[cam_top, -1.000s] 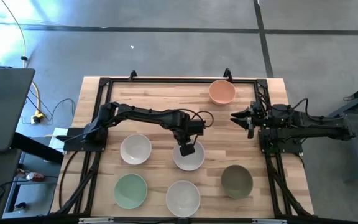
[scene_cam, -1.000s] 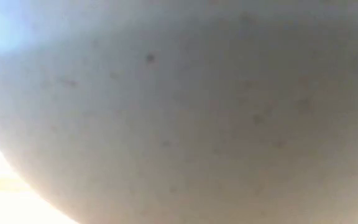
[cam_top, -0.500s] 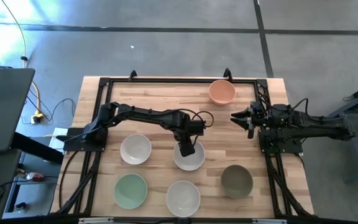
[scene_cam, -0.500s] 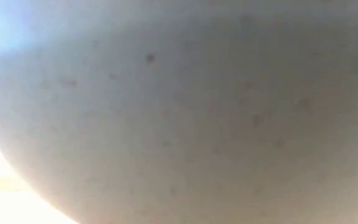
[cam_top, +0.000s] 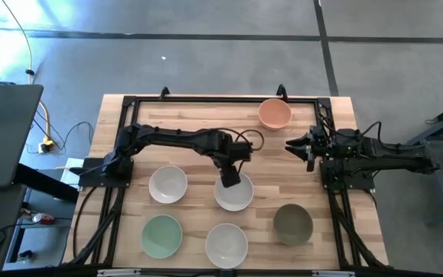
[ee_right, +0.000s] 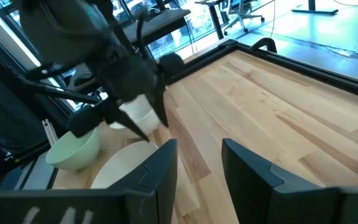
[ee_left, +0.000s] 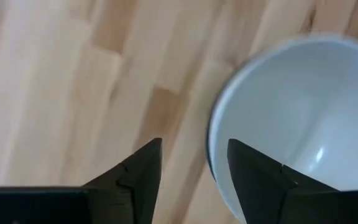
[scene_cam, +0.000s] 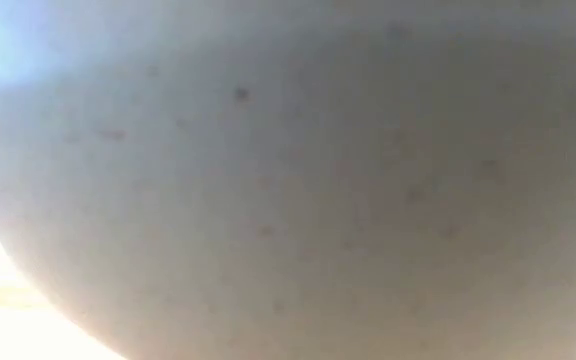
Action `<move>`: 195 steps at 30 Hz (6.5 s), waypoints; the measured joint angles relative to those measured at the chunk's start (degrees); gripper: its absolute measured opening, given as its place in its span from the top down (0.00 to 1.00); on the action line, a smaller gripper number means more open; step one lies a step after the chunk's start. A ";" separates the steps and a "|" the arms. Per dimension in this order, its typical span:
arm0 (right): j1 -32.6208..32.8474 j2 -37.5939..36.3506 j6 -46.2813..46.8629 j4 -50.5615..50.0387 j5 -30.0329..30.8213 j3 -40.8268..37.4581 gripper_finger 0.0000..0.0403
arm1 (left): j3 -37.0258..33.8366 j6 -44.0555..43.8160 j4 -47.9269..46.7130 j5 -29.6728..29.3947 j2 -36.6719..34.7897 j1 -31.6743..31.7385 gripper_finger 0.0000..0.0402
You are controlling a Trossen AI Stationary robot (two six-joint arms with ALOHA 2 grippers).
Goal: Nest bowls inside each other
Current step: Stack the orange bowl on top of the white bowl
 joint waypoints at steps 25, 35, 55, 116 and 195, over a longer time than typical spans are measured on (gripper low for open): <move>-13.41 0.54 28.27 -12.87 23.65 -0.02 0.70 | 0.53 9.68 -0.37 -6.02 -13.93 12.63 0.57; -22.41 13.09 37.03 -12.83 11.20 4.01 0.70 | 0.53 19.36 1.85 -6.05 -22.87 20.39 0.57; -40.07 49.38 24.34 -45.56 3.34 42.20 0.70 | 0.25 23.44 1.74 -2.36 -27.43 24.21 0.57; -46.76 75.56 17.31 -45.29 -5.79 43.95 0.70 | 0.20 23.36 -0.06 -0.85 -27.43 23.71 0.57; -31.85 73.91 11.08 -60.54 -11.82 60.57 1.00 | 0.20 28.76 -10.72 -13.38 -28.18 35.94 0.57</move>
